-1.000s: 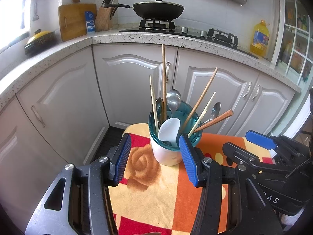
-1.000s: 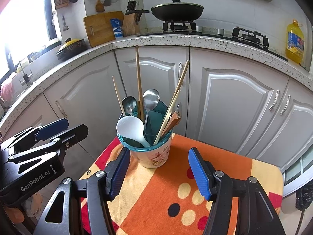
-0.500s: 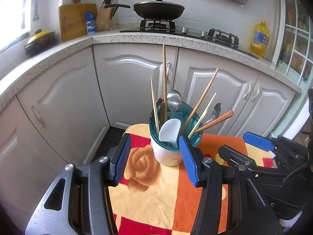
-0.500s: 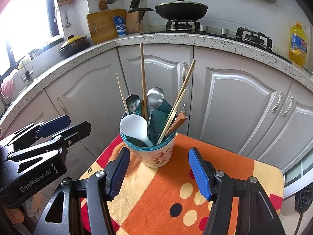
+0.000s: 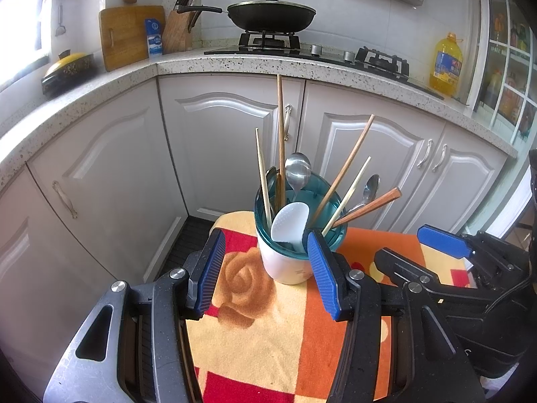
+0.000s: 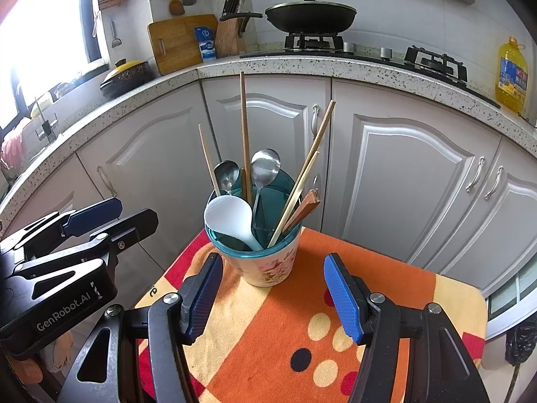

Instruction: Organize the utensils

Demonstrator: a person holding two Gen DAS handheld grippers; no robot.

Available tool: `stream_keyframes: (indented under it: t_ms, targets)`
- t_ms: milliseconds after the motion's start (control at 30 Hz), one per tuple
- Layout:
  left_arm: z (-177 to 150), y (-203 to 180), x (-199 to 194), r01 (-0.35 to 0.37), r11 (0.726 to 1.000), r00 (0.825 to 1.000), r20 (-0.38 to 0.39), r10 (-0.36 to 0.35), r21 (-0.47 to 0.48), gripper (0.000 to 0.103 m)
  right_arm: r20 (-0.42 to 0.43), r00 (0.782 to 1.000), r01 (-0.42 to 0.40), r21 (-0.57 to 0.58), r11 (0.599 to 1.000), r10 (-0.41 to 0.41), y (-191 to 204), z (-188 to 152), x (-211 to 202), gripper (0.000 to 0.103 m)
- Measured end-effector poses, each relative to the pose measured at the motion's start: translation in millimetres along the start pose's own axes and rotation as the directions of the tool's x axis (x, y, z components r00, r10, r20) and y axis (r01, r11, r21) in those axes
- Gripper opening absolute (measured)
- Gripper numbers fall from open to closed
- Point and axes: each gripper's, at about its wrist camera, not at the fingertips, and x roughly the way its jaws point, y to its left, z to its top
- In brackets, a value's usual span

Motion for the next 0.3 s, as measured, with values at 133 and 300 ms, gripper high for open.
stream_keyframes:
  t_ms: [133, 300]
  targets:
    - [0.3, -1.3, -1.3, 0.001, 1.000, 1.000, 0.021, -0.002, 0.010, 0.051, 0.000, 1.000, 0.001, 0.002, 1.000, -0.001, -0.9, -0.9, 0.2, 0.061]
    - [-2.2, -4.0, -1.1, 0.011, 1.000, 1.000, 0.021, -0.012, 0.018, 0.051, -0.006, 1.000, 0.005, 0.010, 1.000, -0.005, -7.3, -4.1, 0.5, 0.061]
